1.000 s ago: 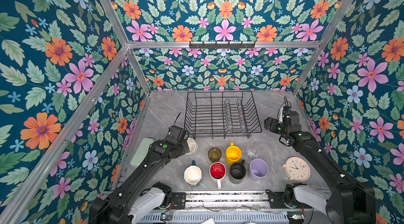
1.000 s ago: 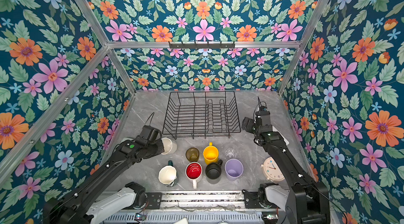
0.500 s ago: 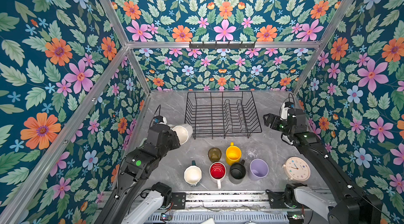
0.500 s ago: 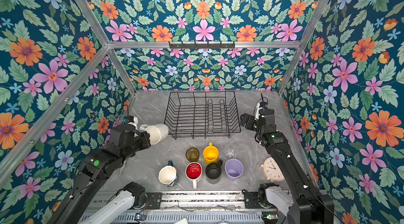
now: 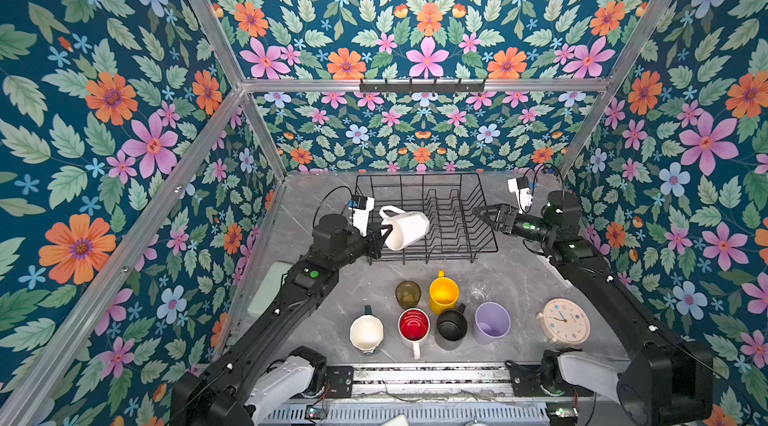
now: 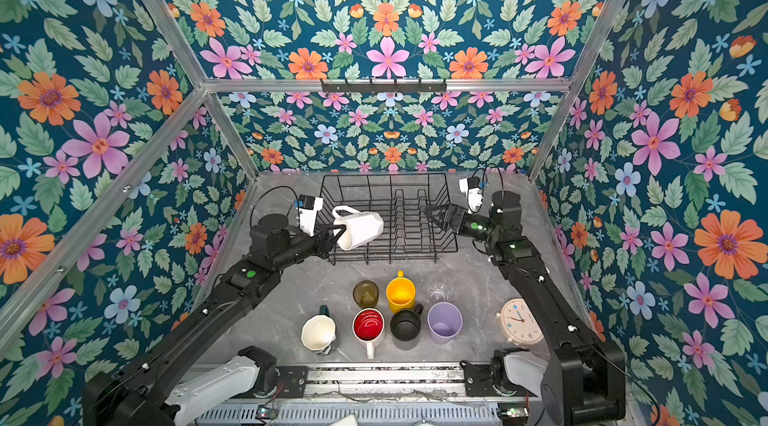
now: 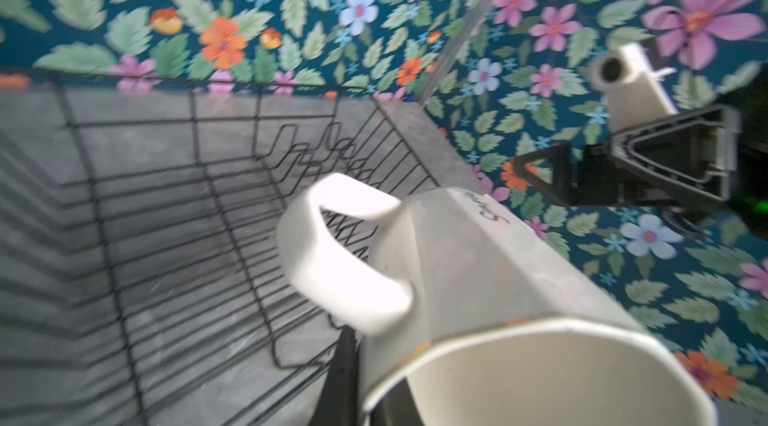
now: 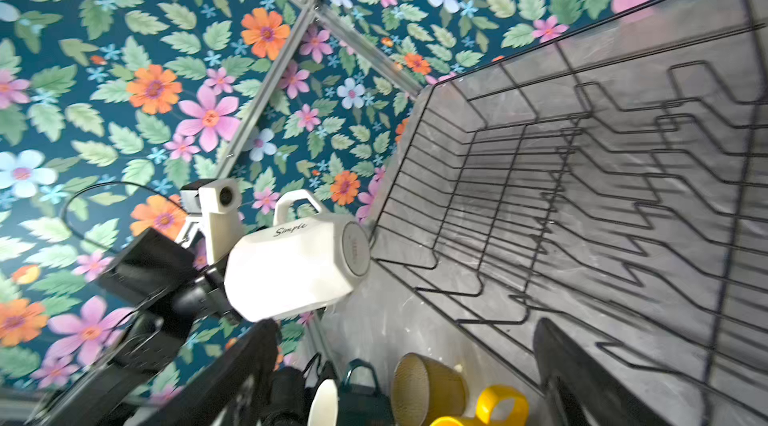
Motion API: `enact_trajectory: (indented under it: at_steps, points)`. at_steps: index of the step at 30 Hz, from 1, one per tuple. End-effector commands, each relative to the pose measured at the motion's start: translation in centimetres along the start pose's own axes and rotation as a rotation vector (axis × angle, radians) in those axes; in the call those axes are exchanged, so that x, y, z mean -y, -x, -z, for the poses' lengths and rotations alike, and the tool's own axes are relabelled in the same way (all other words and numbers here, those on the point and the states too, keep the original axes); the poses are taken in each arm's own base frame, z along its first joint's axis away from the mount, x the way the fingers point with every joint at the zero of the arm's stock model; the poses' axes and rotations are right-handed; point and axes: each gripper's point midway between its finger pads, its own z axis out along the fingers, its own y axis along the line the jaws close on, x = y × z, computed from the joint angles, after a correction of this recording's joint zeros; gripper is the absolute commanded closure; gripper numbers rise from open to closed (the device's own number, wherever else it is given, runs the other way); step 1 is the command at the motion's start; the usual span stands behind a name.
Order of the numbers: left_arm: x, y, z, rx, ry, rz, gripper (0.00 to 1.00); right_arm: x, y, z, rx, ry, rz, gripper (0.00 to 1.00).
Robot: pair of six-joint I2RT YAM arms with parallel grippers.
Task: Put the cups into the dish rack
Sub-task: 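Grasp the white mug with the left gripper and lift it above the rack, then bring the right gripper to the held mug and close on its body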
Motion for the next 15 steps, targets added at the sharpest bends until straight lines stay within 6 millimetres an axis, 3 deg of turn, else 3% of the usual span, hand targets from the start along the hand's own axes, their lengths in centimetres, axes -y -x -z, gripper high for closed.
enact_trajectory:
  at_steps: [1, 6, 11, 15]
  points:
    - [5.9, 4.7, 0.5, 0.202, -0.315, -0.177, 1.0, -3.6, -0.5, 0.0, -0.078, 0.177, 0.044, 0.05]
    - [6.8, 4.0, -0.2, 0.229, -0.444, -0.214, 1.0, -5.4, -2.0, -0.2, -0.143, 0.25, 0.086, 0.05]
    - [7.4, 3.7, -0.1, 0.253, -0.506, -0.216, 1.0, -5.6, -2.8, -0.8, -0.178, 0.272, 0.076, 0.05]
    - [7.1, 3.4, -0.8, 0.234, -0.519, -0.193, 1.0, -6.8, -3.5, -1.1, -0.205, 0.318, 0.099, 0.05]
